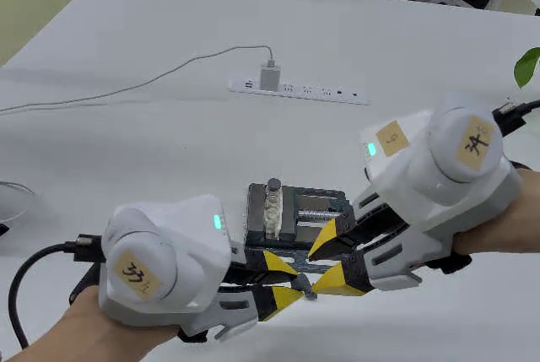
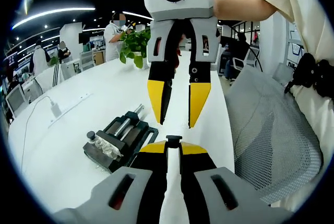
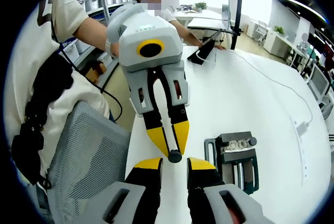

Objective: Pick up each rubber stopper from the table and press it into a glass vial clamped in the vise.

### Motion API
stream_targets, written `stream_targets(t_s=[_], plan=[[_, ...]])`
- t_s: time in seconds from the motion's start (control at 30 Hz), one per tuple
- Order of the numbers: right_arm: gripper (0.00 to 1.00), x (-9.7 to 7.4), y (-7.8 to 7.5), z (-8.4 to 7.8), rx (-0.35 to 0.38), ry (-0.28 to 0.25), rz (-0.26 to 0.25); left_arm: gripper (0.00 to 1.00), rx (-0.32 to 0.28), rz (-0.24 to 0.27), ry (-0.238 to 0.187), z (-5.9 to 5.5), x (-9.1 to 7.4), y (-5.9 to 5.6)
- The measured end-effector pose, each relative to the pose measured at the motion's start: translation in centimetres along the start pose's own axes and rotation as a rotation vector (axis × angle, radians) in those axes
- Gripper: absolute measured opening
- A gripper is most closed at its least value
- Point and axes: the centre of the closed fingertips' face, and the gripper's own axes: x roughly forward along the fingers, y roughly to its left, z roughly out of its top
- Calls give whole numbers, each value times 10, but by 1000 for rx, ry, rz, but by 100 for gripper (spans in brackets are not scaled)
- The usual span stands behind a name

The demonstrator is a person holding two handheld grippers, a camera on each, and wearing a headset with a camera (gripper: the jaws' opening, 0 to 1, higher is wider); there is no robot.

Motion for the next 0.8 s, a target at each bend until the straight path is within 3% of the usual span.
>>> stream_targets(t_s=[0.1, 0.13, 0.23, 0.57, 0.8], plan=[[14, -1, 3, 2, -23, -28, 8, 4, 6, -9, -20, 4, -3, 0], [14, -1, 4, 3, -23, -37, 14, 4, -39, -30, -54, 9, -3, -4], [14, 0, 6, 5, -25, -44, 18, 4, -22, -20, -46, 8, -3, -1], [11, -1, 2, 5, -27, -51, 5, 4, -38, -30, -86, 18, -3, -2], [10, -3, 2, 5, -23, -59, 4, 4, -78, -29, -115, 21, -3, -3]])
